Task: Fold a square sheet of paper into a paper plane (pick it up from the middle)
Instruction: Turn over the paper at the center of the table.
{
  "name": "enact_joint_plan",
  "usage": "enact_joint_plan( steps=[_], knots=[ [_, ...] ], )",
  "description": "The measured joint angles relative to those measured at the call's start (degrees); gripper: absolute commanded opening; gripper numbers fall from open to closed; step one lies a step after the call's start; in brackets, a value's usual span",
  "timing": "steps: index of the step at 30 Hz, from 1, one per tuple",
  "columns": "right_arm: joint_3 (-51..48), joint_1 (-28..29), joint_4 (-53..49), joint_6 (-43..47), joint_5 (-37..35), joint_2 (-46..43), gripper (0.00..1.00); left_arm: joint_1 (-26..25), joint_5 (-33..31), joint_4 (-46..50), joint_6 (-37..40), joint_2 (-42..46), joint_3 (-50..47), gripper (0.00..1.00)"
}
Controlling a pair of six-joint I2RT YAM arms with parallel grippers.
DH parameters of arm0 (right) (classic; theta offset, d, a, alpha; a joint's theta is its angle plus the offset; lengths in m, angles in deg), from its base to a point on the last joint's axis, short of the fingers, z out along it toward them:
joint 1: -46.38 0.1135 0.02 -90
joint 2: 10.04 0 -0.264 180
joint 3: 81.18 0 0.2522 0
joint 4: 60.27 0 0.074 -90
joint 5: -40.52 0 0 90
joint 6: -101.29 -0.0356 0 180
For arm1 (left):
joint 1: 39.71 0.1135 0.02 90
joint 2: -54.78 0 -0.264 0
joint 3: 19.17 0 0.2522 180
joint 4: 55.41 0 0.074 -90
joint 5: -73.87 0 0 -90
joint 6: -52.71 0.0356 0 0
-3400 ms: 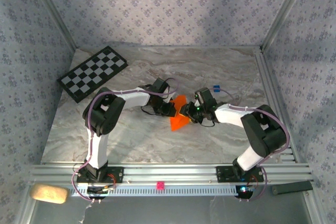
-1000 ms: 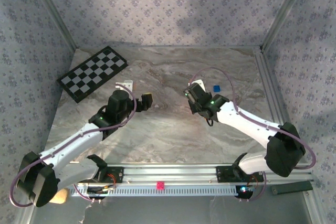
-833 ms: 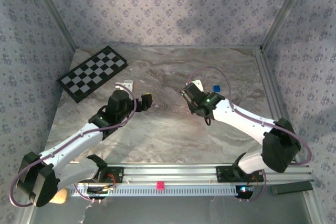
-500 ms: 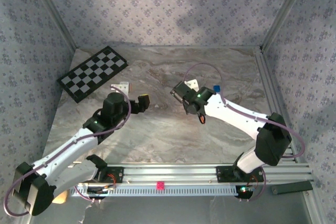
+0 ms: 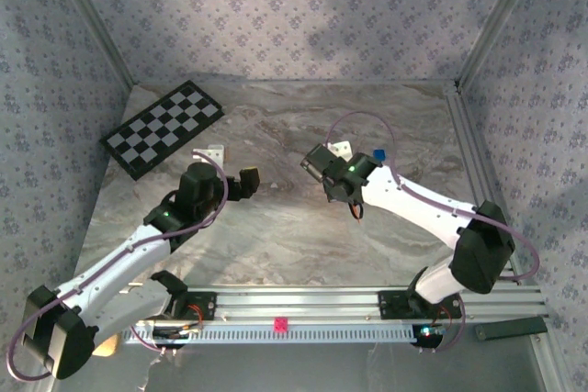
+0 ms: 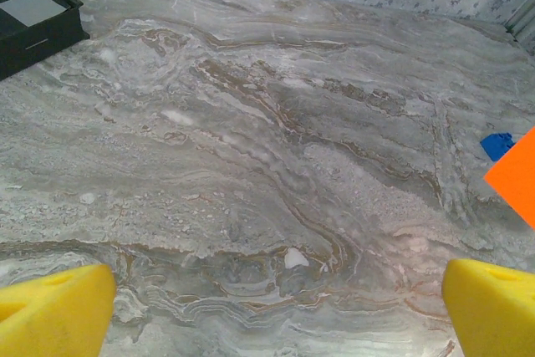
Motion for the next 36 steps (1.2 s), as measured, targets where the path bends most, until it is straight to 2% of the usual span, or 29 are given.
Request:
enact_joint_plan(
  steps=[7, 16, 21, 27, 32, 34, 36],
  knots=[
    [1.46, 0.0, 0.52, 3.89, -1.97, 2.51, 0.06, 0.7, -0.92, 0.02, -1.2, -0.37, -0.94, 0.98],
    [9.92, 1.7, -1.36, 8.33, -7.17, 16.5, 0.06, 6.34, -1.97, 4.81, -6.43, -0.96, -0.94, 0.95],
    [13.53, 4.5, -2.01, 9.16, -9.75, 24.26, 0.07, 10.21, -2.34, 7.54, -8.66, 3.45, -1.92, 0.93],
    [16.0, 8.33, -1.4, 9.07, -9.11, 31.47, 0.11, 12.85, -2.47, 8.85, -9.92, 6.34, -2.62, 0.91],
    [16.87, 10.08, 2.78, 8.79, -3.23, 33.14, 0.25, 13.14, -1.27, 9.4, -9.62, 6.03, -2.6, 0.88],
    [15.72, 9.92, 6.8, 8.87, 0.66, 32.09, 0.41, 13.33, -0.42, 9.73, -9.11, 5.38, -2.4, 0.86],
    [13.31, 9.33, 10.95, 8.72, 5.2, 29.77, 0.48, 13.55, 0.9, 9.94, -8.7, 4.28, -2.05, 0.82]
  ],
)
